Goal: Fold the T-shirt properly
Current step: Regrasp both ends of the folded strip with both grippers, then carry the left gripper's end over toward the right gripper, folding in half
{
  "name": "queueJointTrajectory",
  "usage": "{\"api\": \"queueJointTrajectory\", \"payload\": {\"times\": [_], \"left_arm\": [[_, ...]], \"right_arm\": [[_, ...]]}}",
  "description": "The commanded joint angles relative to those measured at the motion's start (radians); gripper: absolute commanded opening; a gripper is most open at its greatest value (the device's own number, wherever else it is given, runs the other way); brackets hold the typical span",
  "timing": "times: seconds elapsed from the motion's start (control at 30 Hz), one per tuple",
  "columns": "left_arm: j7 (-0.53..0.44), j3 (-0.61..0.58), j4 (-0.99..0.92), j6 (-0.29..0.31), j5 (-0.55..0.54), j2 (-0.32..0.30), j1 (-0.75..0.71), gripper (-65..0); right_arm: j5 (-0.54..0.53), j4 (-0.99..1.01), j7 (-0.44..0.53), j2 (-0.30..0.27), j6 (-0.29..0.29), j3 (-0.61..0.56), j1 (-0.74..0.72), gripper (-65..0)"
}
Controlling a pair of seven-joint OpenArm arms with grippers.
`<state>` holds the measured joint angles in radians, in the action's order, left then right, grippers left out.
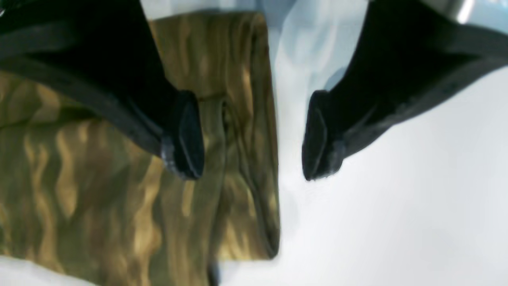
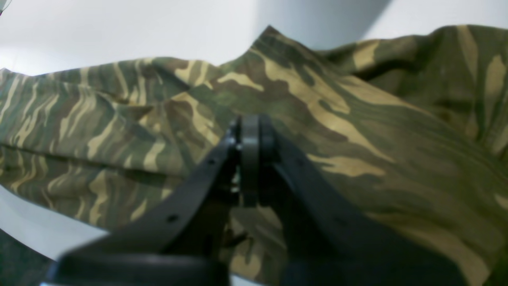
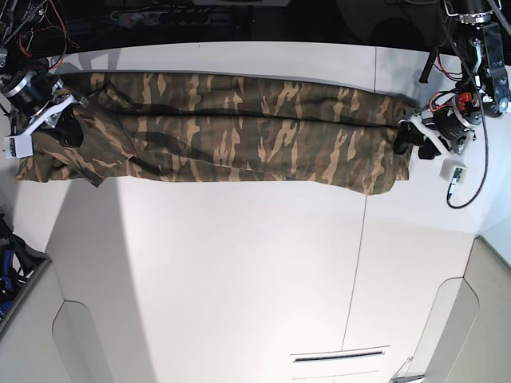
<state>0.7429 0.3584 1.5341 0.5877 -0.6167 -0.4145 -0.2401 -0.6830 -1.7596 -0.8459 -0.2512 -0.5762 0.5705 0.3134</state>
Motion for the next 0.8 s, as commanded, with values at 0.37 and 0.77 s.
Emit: {"api": "queueJointTrajectory", "payload": {"times": [0.37, 0.77], "left_arm": [[0.097, 0.0, -0.021, 0.11, -0.166, -0.003, 0.006, -22.3], [0.094, -0.006, -0.021, 0.11, -0.179, 0.068, 0.007, -53.8]], "right_arm": [[-0.018, -0.015, 0.037, -0.012, 0.004, 0.005, -0.003, -65.0], [-0.046, -0.015, 0.034, -0.012, 0.004, 0.005, -0.002, -65.0]]}}
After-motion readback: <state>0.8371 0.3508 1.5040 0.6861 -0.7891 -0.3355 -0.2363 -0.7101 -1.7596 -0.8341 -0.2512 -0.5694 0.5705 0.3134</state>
